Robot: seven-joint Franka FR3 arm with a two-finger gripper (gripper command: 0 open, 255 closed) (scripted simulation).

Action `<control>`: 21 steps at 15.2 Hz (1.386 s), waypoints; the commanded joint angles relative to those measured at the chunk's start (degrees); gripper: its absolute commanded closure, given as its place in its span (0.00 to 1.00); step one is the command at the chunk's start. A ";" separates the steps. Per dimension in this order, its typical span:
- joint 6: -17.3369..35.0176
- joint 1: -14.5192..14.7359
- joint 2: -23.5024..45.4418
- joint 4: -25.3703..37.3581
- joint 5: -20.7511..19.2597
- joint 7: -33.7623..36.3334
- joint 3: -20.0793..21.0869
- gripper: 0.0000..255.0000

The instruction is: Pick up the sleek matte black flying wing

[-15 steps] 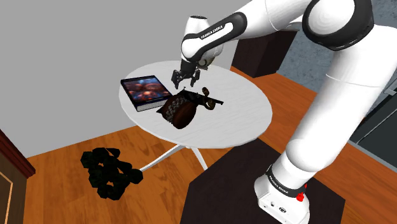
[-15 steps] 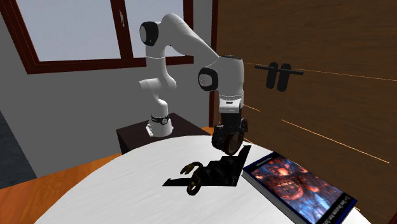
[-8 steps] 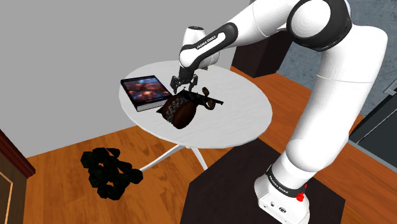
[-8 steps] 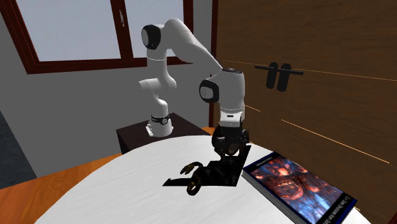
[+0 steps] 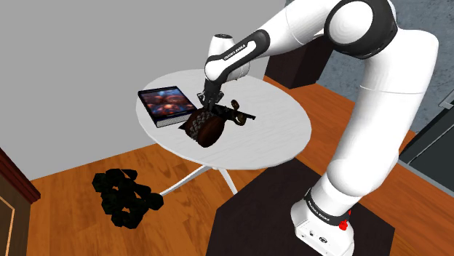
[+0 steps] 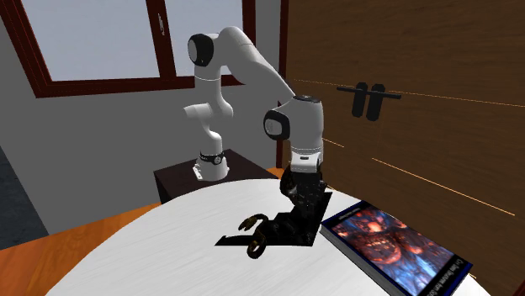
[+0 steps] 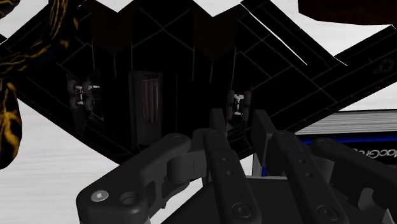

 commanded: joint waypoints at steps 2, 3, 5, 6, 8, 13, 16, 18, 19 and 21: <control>0.04 0.01 0.03 0.00 0.00 0.00 0.01 1.00; 0.05 0.01 0.03 0.00 0.00 0.01 0.01 1.00; 0.05 -0.03 -0.01 -0.04 0.02 -0.04 0.00 1.00; -0.61 -0.06 -0.51 0.12 0.14 -0.12 0.05 1.00; -1.93 -0.13 -1.45 0.51 0.36 -0.28 0.14 1.00; -5.29 -0.26 -3.65 1.69 0.88 -0.64 0.32 1.00; -7.34 -0.33 -4.85 2.55 1.16 -0.84 0.40 1.00; -8.71 -0.36 -5.61 3.18 1.33 -0.96 0.45 1.00; -9.41 -0.38 -5.97 3.52 1.41 -1.01 0.47 1.00; -10.21 -0.40 -6.38 3.91 1.51 -1.08 0.49 1.00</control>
